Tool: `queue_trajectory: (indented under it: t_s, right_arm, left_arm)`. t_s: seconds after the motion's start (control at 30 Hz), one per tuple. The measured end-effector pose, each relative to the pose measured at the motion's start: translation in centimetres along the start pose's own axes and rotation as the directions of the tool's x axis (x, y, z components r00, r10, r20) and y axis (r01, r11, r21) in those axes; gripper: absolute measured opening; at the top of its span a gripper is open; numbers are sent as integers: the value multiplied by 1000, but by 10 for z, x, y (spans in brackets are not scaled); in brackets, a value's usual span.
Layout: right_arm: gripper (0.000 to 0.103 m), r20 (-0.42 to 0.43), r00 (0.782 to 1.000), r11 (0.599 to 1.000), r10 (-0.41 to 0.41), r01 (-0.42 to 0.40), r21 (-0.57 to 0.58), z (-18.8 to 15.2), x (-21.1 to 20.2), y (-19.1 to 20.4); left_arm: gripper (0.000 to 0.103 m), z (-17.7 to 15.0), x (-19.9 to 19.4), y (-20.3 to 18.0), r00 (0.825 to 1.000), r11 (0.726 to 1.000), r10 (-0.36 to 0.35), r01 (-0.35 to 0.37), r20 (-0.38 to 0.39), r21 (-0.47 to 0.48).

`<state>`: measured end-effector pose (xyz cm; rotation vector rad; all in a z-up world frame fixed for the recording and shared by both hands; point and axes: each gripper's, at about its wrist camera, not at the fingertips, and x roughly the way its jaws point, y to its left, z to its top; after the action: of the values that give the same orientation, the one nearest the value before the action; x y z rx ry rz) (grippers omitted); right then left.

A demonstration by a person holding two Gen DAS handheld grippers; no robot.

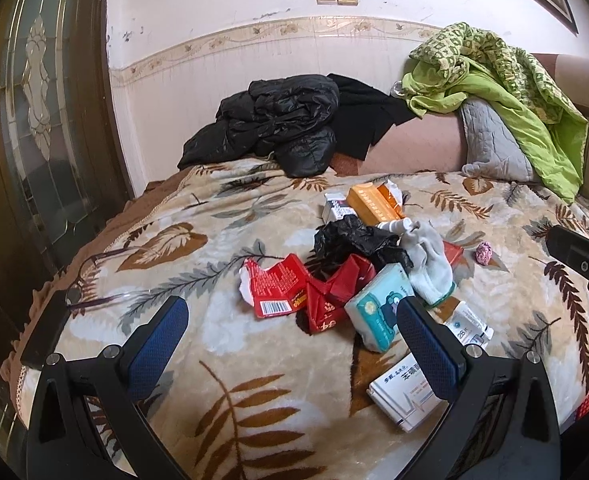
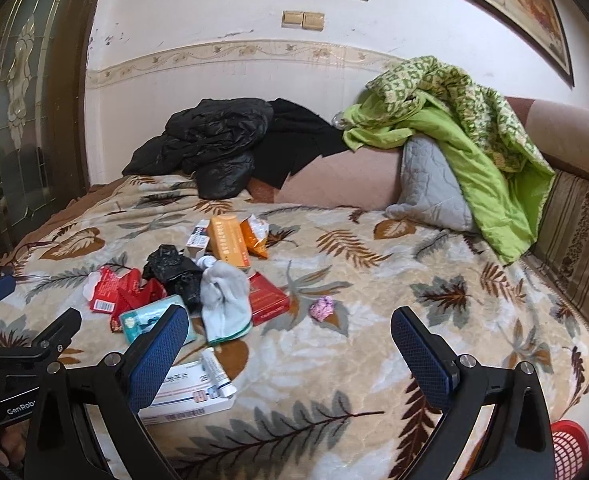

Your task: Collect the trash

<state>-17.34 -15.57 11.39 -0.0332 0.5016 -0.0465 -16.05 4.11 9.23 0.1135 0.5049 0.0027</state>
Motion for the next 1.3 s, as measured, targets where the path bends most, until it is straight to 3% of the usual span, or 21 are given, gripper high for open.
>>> queue_trajectory:
  t_s: [0.5, 0.77, 0.93, 1.1, 1.3]
  right_arm:
    - [102, -51, 997, 999, 51, -51, -8, 0, 16, 26]
    - [102, -74, 996, 999, 40, -37, 34, -1, 18, 11]
    - [102, -105, 994, 996, 32, -23, 84, -2, 20, -7]
    - [102, -154, 987, 984, 43, -15, 180, -5, 25, -36]
    - [102, -208, 976, 960, 68, -7, 279, -10, 29, -67]
  left_arm:
    - [103, -8, 4, 29, 999, 999, 22, -24, -48, -47]
    - [103, -6, 5, 14, 999, 1000, -16, 15, -49, -13]
    - [103, -5, 6, -2, 995, 996, -79, 81, -64, 22]
    - [103, -7, 10, -27, 974, 973, -195, 207, -118, 98]
    - [103, -15, 17, -61, 915, 907, -335, 377, -224, 187]
